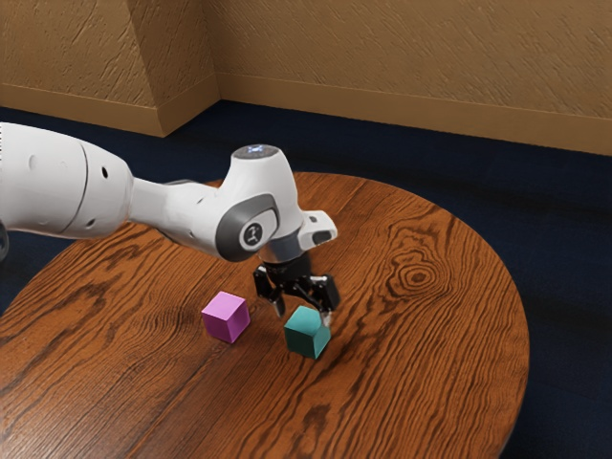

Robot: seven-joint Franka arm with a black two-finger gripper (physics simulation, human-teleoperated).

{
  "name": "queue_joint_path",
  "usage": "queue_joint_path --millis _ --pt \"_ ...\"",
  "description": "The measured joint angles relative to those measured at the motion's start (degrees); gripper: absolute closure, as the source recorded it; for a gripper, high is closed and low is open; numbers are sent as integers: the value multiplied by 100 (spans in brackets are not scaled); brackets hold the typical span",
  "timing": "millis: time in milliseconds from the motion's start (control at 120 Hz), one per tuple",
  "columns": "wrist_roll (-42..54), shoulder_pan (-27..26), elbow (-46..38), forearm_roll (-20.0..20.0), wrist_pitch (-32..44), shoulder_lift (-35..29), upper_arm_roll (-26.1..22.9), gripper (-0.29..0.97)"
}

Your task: Pick up the blue block with one arm, and put the blue block on the pink block with one arm

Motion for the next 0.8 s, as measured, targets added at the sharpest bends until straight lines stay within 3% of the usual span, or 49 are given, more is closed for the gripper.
queue_joint_path --millis 208,800 --pt "410 22 2 200 84 92 1 0" --pt "1032 114 311 192 171 654 -3 0"
